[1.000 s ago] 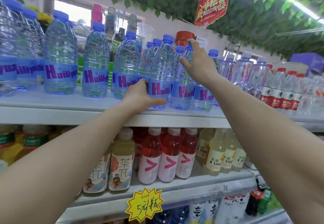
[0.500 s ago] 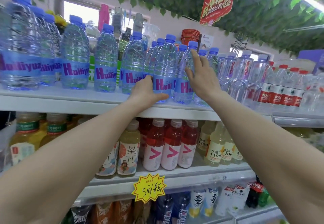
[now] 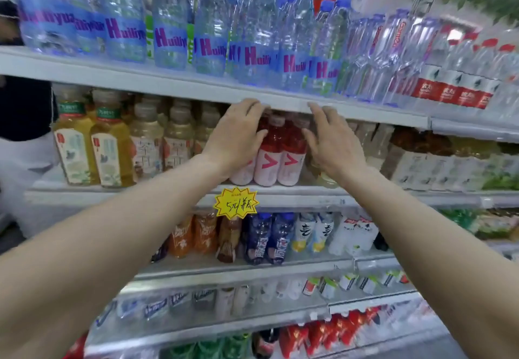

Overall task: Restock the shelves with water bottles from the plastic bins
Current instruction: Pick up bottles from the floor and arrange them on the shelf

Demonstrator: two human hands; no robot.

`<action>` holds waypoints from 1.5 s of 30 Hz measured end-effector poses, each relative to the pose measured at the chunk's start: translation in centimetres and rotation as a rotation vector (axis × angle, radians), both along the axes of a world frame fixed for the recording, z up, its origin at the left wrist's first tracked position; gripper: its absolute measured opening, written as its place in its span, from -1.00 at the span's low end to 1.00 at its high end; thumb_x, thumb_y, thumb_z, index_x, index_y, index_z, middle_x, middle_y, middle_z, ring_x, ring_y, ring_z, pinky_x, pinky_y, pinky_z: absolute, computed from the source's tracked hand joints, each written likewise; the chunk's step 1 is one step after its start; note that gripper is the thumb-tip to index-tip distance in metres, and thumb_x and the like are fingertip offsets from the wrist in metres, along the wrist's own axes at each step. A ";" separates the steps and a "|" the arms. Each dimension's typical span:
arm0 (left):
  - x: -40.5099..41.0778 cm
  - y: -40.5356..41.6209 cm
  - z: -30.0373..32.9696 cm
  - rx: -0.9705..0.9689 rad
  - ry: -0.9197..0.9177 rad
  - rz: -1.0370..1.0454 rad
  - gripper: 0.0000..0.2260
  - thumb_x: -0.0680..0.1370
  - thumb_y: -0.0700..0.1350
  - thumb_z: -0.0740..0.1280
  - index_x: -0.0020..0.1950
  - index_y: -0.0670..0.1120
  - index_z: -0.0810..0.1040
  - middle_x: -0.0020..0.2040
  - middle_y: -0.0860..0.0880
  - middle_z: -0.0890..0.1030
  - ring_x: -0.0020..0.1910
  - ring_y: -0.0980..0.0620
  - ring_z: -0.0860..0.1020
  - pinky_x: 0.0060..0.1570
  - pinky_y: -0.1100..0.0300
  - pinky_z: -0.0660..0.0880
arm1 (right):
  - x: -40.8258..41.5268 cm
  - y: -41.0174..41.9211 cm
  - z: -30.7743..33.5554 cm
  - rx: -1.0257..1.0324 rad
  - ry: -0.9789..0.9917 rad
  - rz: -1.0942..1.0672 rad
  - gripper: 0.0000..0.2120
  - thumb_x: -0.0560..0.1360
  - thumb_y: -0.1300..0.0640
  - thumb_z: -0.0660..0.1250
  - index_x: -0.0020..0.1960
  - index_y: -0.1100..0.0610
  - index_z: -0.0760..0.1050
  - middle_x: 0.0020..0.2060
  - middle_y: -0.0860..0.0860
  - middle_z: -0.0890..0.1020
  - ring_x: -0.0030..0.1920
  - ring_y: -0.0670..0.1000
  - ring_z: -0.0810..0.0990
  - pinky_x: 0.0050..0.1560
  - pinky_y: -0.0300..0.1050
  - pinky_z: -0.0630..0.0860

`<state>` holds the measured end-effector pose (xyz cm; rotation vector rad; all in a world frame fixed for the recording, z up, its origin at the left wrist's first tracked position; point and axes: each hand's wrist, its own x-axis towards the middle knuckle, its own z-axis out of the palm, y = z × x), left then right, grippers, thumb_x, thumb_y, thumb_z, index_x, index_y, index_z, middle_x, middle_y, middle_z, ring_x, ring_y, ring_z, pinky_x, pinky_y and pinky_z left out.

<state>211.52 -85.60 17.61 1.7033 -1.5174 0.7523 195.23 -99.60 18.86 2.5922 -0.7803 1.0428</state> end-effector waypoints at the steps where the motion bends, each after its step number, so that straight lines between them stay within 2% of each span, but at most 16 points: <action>1: -0.4 0.4 -1.6 0.012 0.012 -0.009 -0.59 0.49 -0.17 0.38 0.33 -0.18 0.47 0.24 -0.18 0.49 0.19 -0.19 0.47 0.23 0.04 0.35 | -0.4 0.4 -1.9 0.002 0.015 0.012 -0.46 0.62 -0.01 0.18 0.54 0.10 0.17 0.35 0.16 0.38 0.28 0.24 0.41 0.17 0.14 0.45; 3: -1.0 1.2 -5.1 0.045 0.059 -0.030 -0.62 0.49 -0.18 0.36 0.30 -0.16 0.49 0.21 -0.15 0.50 0.14 -0.17 0.49 0.18 0.01 0.42 | -1.4 1.1 -6.0 0.004 0.057 0.027 -0.47 0.61 0.00 0.19 0.52 0.15 0.21 0.30 0.19 0.41 0.20 0.26 0.46 0.08 0.13 0.48; 6: -1.5 2.5 -11.3 0.140 0.141 -0.054 -0.64 0.51 -0.16 0.34 0.30 -0.15 0.48 0.21 -0.14 0.50 0.17 -0.16 0.48 0.18 0.06 0.38 | -3.0 2.6 -12.9 0.074 0.138 0.035 -0.49 0.61 0.04 0.21 0.50 0.20 0.23 0.28 0.23 0.42 0.15 0.29 0.47 -0.04 0.13 0.47; 11: -1.1 4.7 -23.9 0.344 0.208 -0.089 -0.65 0.48 -0.21 0.26 0.27 -0.11 0.50 0.21 -0.13 0.51 0.16 -0.18 0.48 0.16 -0.01 0.42 | -5.1 5.7 -25.3 0.239 0.244 0.039 -0.48 0.58 0.06 0.27 0.48 0.24 0.28 0.26 0.26 0.44 0.12 0.31 0.48 0.07 0.12 0.45; 15: -0.5 7.4 -35.0 0.487 0.282 -0.092 -0.67 0.48 -0.25 0.31 0.25 -0.11 0.52 0.19 -0.13 0.52 0.13 -0.19 0.49 0.06 0.01 0.41 | -5.4 8.7 -36.1 0.386 0.303 -0.004 -0.48 0.57 -0.01 0.21 0.45 0.21 0.31 0.22 0.22 0.47 0.09 0.29 0.50 -0.05 0.13 0.55; 19: 0.9 10.4 -46.8 0.629 0.329 -0.145 -0.67 0.44 -0.28 0.37 0.20 -0.16 0.55 0.11 -0.17 0.56 0.07 -0.20 0.52 0.11 0.06 0.35 | -4.4 11.8 -47.4 0.591 0.350 -0.020 -0.49 0.53 0.02 0.24 0.41 0.24 0.37 0.17 0.25 0.50 0.05 0.32 0.54 -0.12 0.16 0.59; 23: 2.3 14.4 -58.9 0.819 0.425 -0.110 -0.68 0.46 -0.16 0.26 0.21 -0.11 0.54 0.16 -0.11 0.55 0.12 -0.17 0.50 0.11 0.00 0.45 | -3.1 15.2 -58.3 0.761 0.388 -0.084 -0.49 0.49 0.12 0.42 0.39 0.23 0.42 0.25 0.24 0.50 0.12 0.30 0.54 -0.13 0.14 0.57; 25: 2.9 16.2 -64.5 0.908 0.466 -0.085 -0.64 0.44 -0.11 0.19 0.20 -0.11 0.55 0.14 -0.10 0.56 0.10 -0.18 0.52 0.07 -0.03 0.48 | -2.3 16.8 -63.6 0.850 0.424 -0.108 -0.49 0.52 0.11 0.39 0.43 0.20 0.38 0.29 0.23 0.47 0.18 0.30 0.50 -0.07 0.15 0.54; 28: 3.5 18.3 -72.2 1.004 0.488 -0.088 -0.60 0.43 -0.07 0.13 0.16 -0.15 0.57 0.11 -0.13 0.57 0.08 -0.20 0.53 0.12 0.00 0.38 | -1.2 18.8 -71.3 0.984 0.466 -0.121 -0.48 0.57 0.09 0.33 0.48 0.19 0.32 0.35 0.25 0.41 0.26 0.31 0.43 0.11 0.19 0.48; 31: 3.7 19.9 -78.8 1.079 0.507 -0.078 -0.61 0.45 -0.05 0.11 0.15 -0.17 0.56 0.10 -0.16 0.55 0.09 -0.22 0.51 0.11 0.00 0.35 | 0.0 20.7 -78.2 1.072 0.525 -0.121 -0.48 0.58 0.08 0.30 0.49 0.16 0.28 0.37 0.21 0.38 0.28 0.29 0.41 0.13 0.19 0.49; 35: 3.5 21.1 -86.9 1.198 0.546 -0.018 -0.65 0.52 -0.16 0.32 0.31 -0.15 0.47 0.27 -0.14 0.46 0.22 -0.20 0.44 0.12 -0.11 0.44 | 1.7 21.9 -86.3 1.126 0.602 -0.120 -0.48 0.60 0.08 0.25 0.52 0.11 0.21 0.36 0.14 0.34 0.26 0.23 0.39 0.10 0.10 0.44; 40: 4.2 21.1 -95.5 1.223 0.573 0.005 -0.56 0.49 -0.18 0.39 0.35 -0.17 0.43 0.30 -0.19 0.44 0.26 -0.23 0.42 0.18 -0.14 0.44 | 4.2 21.8 -95.6 1.181 0.654 -0.107 -0.48 0.57 0.11 0.29 0.48 0.12 0.23 0.35 0.12 0.33 0.24 0.23 0.41 0.06 0.12 0.47; 45: 5.0 19.8 -100.7 1.115 0.604 -0.009 -0.61 0.56 -0.15 0.32 0.37 -0.17 0.39 0.32 -0.21 0.40 0.25 -0.23 0.43 0.18 -0.08 0.43 | 7.1 20.9 -102.1 1.208 0.591 -0.104 -0.49 0.59 0.07 0.26 0.49 0.10 0.22 0.36 0.09 0.34 0.22 0.22 0.44 0.06 0.07 0.45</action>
